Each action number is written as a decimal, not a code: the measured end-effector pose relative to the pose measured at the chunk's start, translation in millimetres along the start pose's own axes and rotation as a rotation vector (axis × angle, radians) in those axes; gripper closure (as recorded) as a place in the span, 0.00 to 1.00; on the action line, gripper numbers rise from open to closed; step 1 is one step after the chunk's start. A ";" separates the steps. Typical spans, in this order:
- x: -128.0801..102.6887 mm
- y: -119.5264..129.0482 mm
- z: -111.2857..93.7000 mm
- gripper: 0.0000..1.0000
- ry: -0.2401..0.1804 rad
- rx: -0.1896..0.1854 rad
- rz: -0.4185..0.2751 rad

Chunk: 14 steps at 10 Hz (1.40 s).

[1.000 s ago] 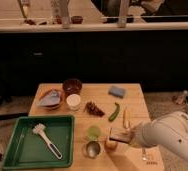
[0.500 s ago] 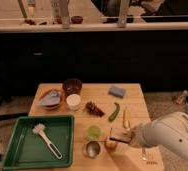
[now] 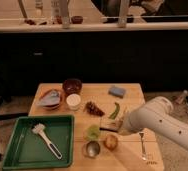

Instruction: Wipe purple bowl with eraser

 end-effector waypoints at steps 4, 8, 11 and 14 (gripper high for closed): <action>-46.8 -24.9 19.9 1.00 0.000 -0.027 -0.065; -88.8 -56.0 45.6 1.00 0.001 -0.049 -0.111; -111.2 -82.6 63.9 1.00 0.000 -0.053 -0.118; -126.5 -108.9 74.6 1.00 -0.005 -0.045 -0.110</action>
